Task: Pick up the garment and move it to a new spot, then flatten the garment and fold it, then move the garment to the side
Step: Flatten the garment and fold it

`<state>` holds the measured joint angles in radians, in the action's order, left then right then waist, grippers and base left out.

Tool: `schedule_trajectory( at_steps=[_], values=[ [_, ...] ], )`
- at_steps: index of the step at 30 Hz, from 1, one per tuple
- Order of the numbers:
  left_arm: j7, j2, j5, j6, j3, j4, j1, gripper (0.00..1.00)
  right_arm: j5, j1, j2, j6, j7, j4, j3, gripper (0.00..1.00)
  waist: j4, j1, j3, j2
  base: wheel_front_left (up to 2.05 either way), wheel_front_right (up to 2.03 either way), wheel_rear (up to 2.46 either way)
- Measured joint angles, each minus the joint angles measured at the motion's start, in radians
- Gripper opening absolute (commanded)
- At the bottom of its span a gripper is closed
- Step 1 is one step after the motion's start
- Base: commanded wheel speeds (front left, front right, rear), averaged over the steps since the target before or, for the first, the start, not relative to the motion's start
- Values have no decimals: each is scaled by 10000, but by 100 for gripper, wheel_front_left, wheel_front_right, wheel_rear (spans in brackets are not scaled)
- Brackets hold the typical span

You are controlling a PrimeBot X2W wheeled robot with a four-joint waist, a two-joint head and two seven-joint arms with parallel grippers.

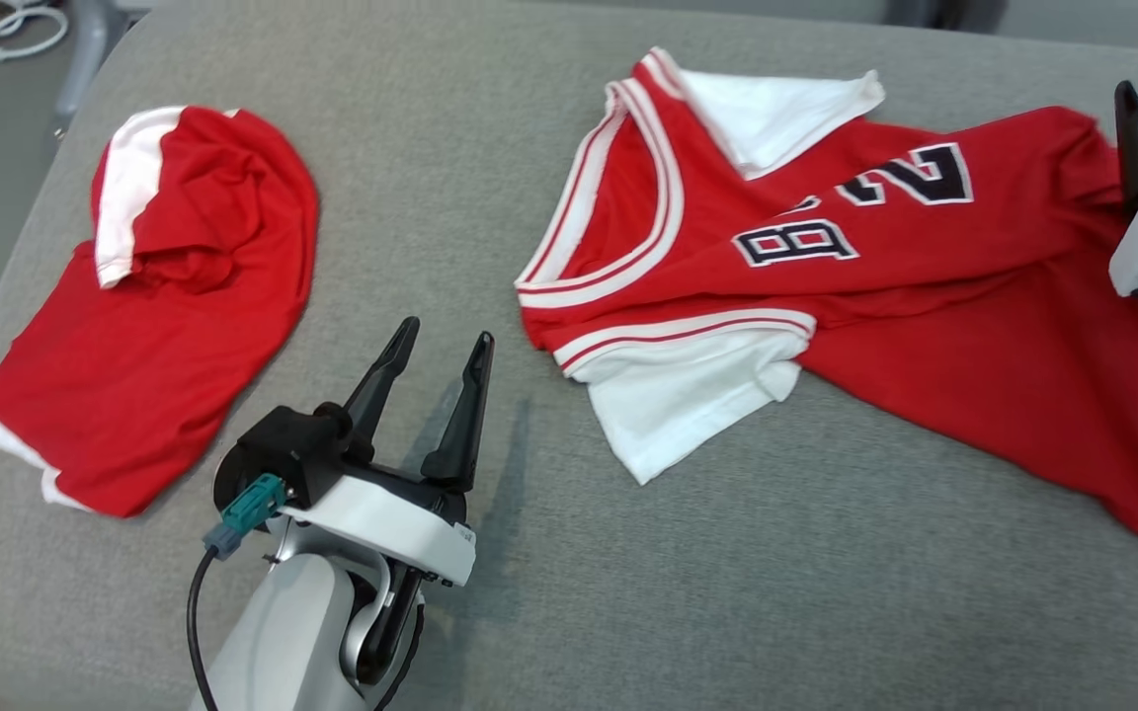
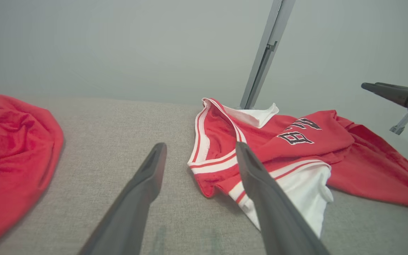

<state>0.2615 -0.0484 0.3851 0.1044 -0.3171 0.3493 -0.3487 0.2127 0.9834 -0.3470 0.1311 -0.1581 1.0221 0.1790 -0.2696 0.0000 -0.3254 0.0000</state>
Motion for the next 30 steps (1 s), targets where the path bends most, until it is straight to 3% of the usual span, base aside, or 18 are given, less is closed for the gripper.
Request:
schedule_trajectory(
  at_steps=[7,15,21,28,30],
  values=[
    [0,4,-146,15,173,121,369,100,1014,-1259,211,0,-725,-844,121,100,801,0,701,0,0,0,0],
    [0,2,-276,48,364,284,862,100,2142,-3899,646,-2,-984,-2731,-384,100,1731,0,1471,0,0,0,0],
    [0,6,-224,88,374,485,1110,100,2052,-5311,1244,-2,-1009,-3843,-612,100,2243,0,1647,0,0,0,0],
    [-46,10,136,82,123,1162,1072,100,1760,-5684,1580,-2,-880,-4544,-773,100,2606,0,1570,0,0,0,0],
    [-263,6,221,-104,67,1611,981,100,1643,-5690,1634,-2,-800,-4753,-869,100,2703,0,1496,0,0,0,0]
  ],
)
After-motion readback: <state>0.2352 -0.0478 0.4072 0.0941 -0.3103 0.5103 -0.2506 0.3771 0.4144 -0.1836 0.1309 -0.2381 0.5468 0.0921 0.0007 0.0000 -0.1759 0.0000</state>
